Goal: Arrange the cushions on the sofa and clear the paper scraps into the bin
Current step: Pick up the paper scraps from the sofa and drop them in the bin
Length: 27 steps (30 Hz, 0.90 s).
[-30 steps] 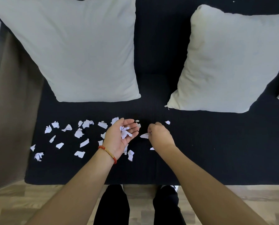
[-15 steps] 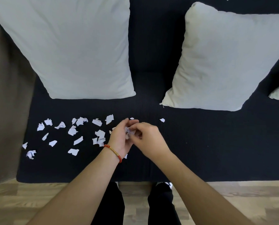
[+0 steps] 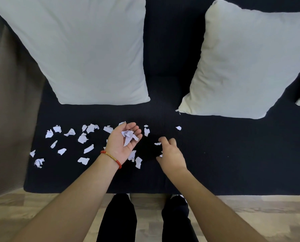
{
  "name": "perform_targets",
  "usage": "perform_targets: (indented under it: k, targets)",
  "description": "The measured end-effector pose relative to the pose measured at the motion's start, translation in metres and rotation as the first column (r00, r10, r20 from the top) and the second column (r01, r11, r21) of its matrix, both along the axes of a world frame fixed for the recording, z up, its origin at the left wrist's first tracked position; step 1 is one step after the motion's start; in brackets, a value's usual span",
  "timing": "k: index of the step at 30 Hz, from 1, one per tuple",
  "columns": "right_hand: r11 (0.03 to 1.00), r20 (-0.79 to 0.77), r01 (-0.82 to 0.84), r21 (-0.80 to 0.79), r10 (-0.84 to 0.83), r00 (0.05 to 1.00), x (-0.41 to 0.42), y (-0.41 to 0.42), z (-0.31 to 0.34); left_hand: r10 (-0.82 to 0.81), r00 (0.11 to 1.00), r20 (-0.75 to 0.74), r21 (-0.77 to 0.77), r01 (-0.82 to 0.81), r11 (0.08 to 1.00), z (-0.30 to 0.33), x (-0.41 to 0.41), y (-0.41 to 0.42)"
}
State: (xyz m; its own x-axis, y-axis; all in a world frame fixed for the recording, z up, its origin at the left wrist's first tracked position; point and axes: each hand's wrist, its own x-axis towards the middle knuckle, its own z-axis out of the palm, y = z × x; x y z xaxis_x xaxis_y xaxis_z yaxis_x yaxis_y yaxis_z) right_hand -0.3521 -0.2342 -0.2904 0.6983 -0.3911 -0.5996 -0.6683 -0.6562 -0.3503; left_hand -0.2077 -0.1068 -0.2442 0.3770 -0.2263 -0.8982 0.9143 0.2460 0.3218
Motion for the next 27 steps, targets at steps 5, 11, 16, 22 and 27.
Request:
perform_targets:
  k: [5, 11, 16, 22, 27]
  targets:
    - [0.999, 0.031, -0.038, -0.031, 0.039, 0.999, 0.005, 0.003, -0.005, 0.001, 1.0, 0.012, 0.013, -0.001, 1.0, -0.001, -0.001, 0.008]
    - [0.991, 0.016, -0.119, -0.061, 0.12, 0.993, 0.011, -0.01, -0.012, -0.021, 1.0, 0.003, 0.011, 0.021, 1.0, -0.003, -0.011, 0.012]
    - [0.992, -0.018, -0.113, -0.056, 0.113, 0.993, 0.017, -0.01, -0.005, -0.045, 0.999, -0.011, 0.026, 0.045, 0.999, -0.007, -0.017, 0.009]
    - [0.911, 0.328, 0.287, 0.296, -0.379, 0.865, 0.026, -0.011, 0.052, -0.073, 0.996, 0.056, 0.108, 0.067, 0.992, -0.018, -0.029, -0.005]
    - [0.967, 0.405, 0.041, 0.251, -0.143, 0.903, 0.044, -0.003, 0.077, -0.07, 0.997, -0.015, -0.085, 0.068, 0.994, -0.009, -0.039, -0.025]
